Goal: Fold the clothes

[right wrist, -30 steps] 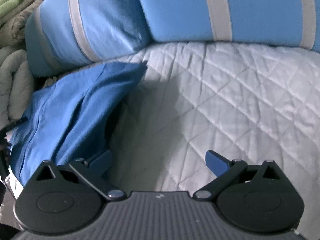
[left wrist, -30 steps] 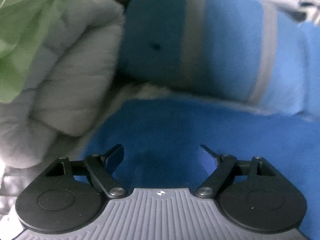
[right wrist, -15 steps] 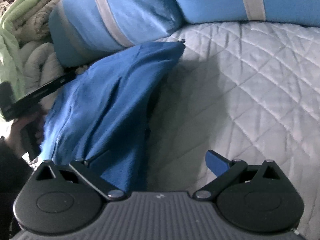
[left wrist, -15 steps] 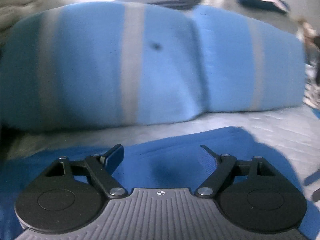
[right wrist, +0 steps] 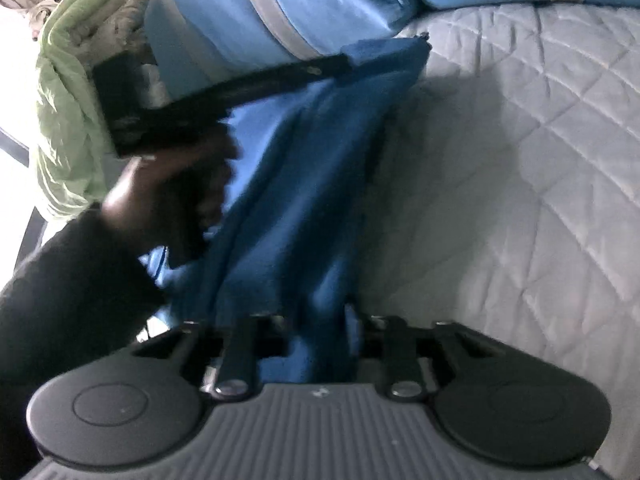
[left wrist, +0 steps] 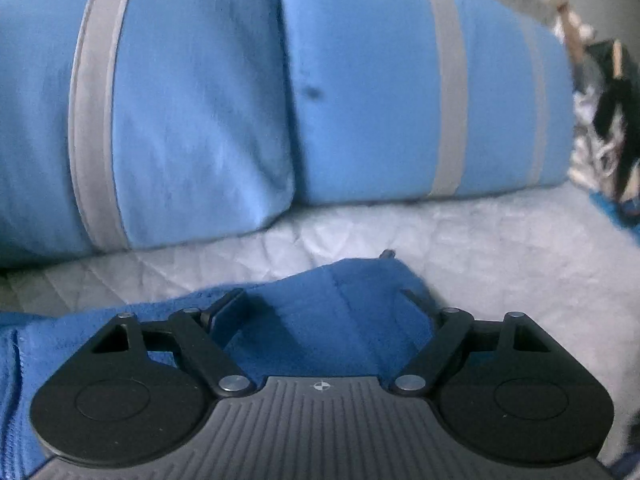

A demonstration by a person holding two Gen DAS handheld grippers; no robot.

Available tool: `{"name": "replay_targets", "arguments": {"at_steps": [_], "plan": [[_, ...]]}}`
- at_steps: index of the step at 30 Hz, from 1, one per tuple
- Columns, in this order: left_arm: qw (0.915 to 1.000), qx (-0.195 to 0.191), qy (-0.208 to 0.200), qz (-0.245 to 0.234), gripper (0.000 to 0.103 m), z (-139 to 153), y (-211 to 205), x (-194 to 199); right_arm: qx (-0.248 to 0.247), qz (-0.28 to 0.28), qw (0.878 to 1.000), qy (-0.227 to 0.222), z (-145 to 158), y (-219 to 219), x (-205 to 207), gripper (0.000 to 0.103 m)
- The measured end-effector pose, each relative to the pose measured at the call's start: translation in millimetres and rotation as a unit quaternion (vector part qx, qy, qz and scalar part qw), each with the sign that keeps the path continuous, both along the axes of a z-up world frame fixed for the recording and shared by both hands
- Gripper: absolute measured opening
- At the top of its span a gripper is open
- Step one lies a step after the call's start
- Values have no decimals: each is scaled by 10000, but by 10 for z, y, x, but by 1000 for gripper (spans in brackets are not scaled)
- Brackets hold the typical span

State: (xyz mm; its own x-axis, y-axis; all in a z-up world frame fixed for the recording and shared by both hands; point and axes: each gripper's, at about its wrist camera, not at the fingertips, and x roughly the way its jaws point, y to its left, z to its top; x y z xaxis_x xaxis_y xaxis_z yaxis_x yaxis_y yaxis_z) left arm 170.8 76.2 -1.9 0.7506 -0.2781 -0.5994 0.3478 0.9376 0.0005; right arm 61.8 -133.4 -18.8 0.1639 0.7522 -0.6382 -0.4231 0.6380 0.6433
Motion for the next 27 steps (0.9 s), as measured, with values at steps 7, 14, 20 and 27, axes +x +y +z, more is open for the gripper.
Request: {"name": "replay_targets", "arguments": {"at_steps": [7, 14, 20, 27], "plan": [[9974, 549, -189, 428, 82, -128, -62, 88, -111, -15, 9999, -39, 2, -39, -95, 16], [9934, 662, -560, 755, 83, -49, -19, 64, -146, -6, 9999, -53, 24, -86, -144, 16], [9911, 349, -612, 1125, 83, 48, 135, 61, -136, -22, 9999, -25, 10, -110, -169, 16], [9907, 271, -312, 1298, 85, 147, 124, 117, -179, -37, 9998, 48, -17, -118, -155, 23]]}}
